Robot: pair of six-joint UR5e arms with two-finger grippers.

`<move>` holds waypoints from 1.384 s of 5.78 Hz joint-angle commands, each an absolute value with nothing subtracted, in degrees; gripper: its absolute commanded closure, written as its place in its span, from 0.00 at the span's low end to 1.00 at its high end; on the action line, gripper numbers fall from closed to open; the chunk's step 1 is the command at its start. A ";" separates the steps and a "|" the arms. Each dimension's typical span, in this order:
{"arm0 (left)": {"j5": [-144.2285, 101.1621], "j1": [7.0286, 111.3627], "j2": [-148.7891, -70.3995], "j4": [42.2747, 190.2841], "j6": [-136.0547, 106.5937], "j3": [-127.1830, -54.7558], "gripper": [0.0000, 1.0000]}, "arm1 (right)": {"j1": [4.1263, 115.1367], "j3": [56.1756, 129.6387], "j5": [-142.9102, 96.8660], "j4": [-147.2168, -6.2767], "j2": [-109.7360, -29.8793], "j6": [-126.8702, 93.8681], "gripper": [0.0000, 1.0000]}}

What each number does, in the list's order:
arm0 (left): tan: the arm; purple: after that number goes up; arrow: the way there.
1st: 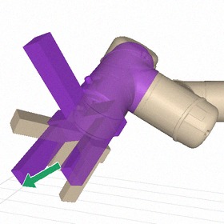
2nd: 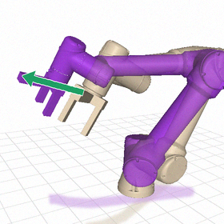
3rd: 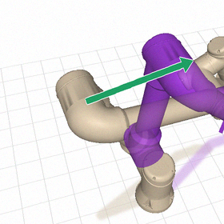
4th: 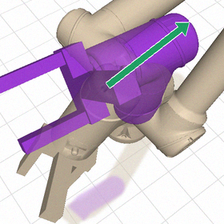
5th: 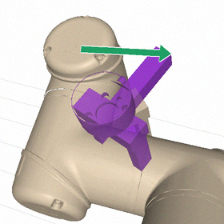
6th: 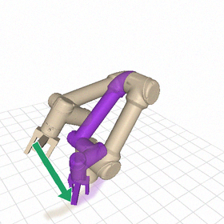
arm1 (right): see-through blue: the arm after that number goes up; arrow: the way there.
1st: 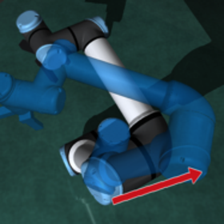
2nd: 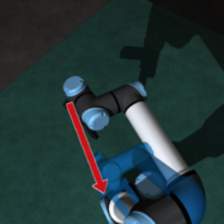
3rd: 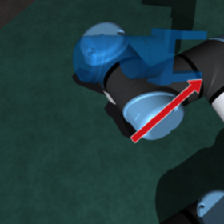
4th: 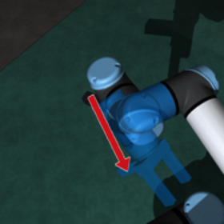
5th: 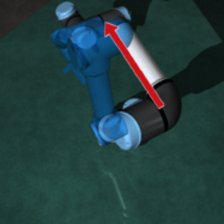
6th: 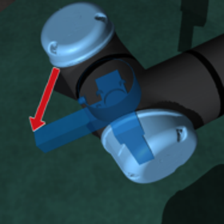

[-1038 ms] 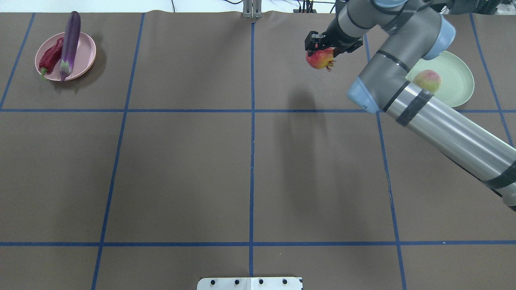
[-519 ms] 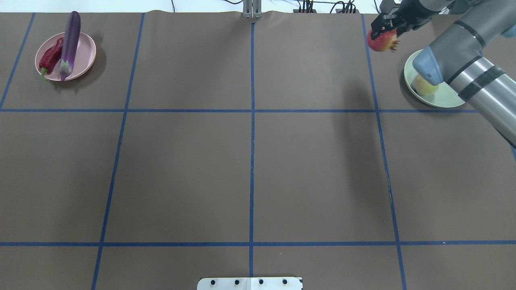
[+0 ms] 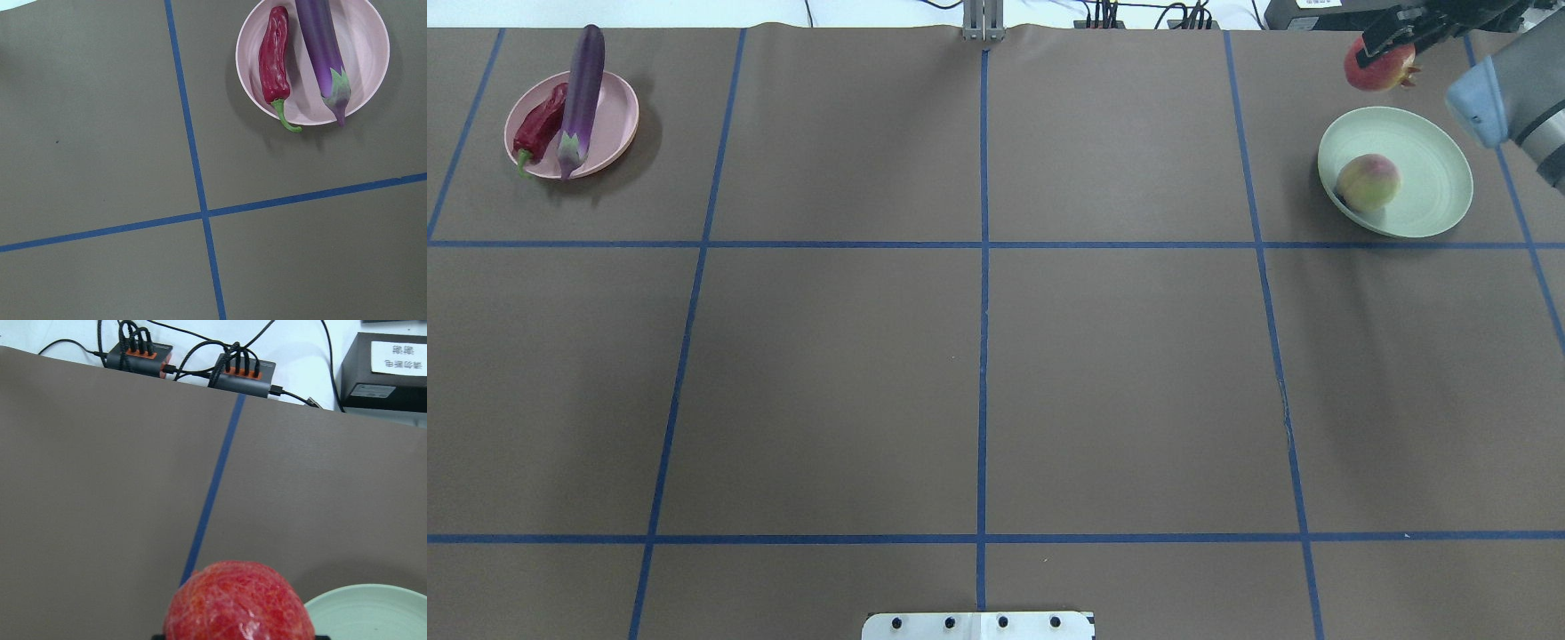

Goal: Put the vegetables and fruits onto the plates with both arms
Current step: 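Lift the pomegranate and carry it to the green plate with the right gripper, then lower the pomegranate beside the peach, open the right gripper and withdraw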

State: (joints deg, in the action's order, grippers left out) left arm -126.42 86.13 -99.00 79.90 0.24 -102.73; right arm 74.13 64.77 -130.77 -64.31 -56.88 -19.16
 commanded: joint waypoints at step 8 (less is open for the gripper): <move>-126.47 86.04 -99.05 79.89 0.26 -102.48 0.00 | 73.12 58.79 -130.95 -64.42 -61.26 -17.84 0.00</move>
State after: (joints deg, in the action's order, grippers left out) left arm -126.44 86.04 -98.99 79.90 0.26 -102.51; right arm 72.91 57.83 -130.64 -64.19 -61.38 -17.79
